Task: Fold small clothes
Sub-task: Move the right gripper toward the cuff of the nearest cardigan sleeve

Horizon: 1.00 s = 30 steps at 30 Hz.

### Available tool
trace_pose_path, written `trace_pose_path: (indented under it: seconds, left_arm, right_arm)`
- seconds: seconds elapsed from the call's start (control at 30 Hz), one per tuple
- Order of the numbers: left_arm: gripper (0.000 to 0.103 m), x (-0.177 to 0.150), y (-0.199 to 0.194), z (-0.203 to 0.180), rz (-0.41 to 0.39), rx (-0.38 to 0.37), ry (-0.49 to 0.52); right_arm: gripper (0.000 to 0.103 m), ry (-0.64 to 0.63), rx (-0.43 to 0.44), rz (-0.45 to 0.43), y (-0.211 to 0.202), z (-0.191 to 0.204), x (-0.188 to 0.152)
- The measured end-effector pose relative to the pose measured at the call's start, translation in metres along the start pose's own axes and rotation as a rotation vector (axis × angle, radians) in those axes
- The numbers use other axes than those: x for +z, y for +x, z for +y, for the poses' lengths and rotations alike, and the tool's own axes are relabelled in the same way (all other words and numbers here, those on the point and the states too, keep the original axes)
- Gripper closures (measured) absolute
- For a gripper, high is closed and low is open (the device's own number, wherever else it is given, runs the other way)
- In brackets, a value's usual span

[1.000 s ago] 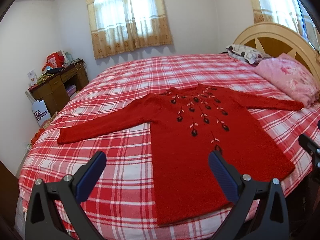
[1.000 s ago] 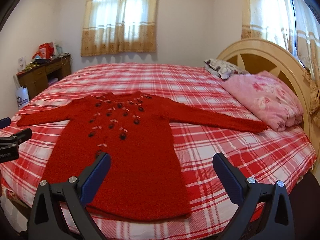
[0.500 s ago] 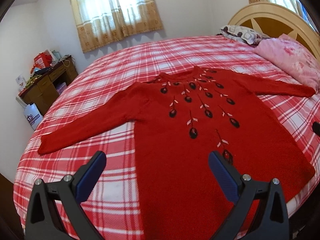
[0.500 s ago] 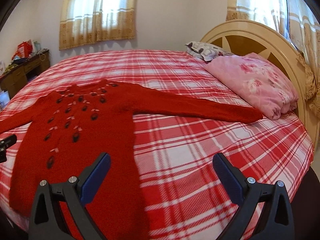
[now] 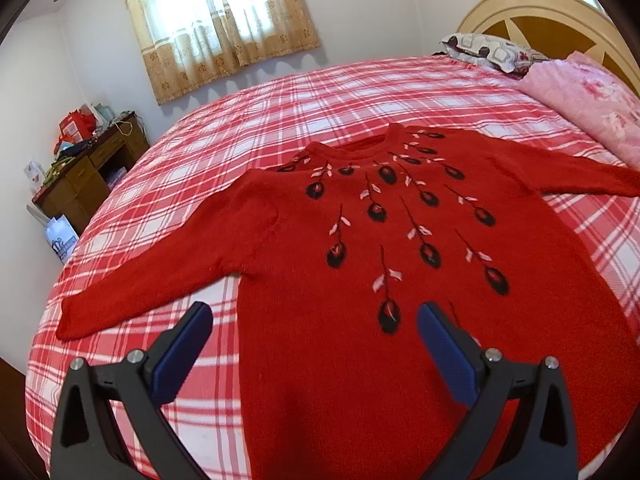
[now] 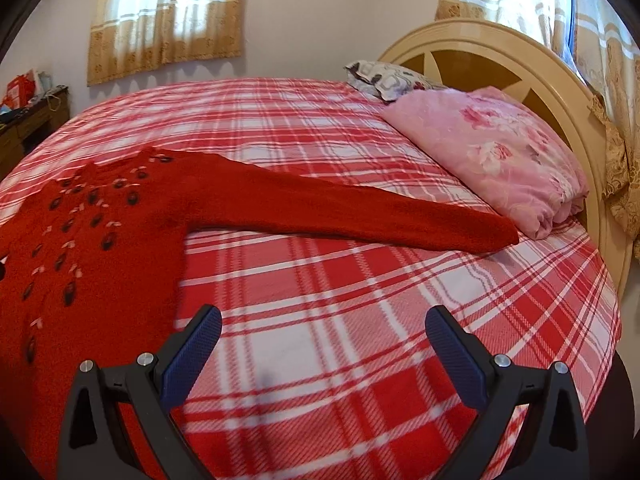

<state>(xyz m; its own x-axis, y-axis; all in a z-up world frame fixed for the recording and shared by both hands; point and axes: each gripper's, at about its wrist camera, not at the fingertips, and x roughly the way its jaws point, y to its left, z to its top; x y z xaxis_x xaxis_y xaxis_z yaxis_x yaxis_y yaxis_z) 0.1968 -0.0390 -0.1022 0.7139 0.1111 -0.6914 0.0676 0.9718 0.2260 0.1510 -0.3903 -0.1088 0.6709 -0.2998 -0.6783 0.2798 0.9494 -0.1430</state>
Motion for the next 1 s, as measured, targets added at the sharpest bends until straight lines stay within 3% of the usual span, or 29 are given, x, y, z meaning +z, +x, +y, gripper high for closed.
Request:
trace_pose_path:
  seconds: [0.27,0.43,0.77,1.0]
  left_arm:
    - [0.000,0.014,0.033,0.000,0.004,0.042,0.008]
    - [0.000,0.019,0.047,0.003,0.000,0.062,-0.001]
    - [0.000,0.029,0.079,0.010,0.029,0.083,-0.004]
    - [0.000,0.029,0.096,0.019,0.057,0.084,-0.025]
  right_arm:
    - [0.001,0.074,-0.010,0.052,0.035,-0.042,0.019]
    - [0.001,0.193,0.004,0.072,0.052,-0.088,0.036]
    - [0.001,0.381,-0.085,0.140,0.088,-0.169,0.051]
    - [0.002,0.562,0.008,0.199,0.119,-0.210,0.049]
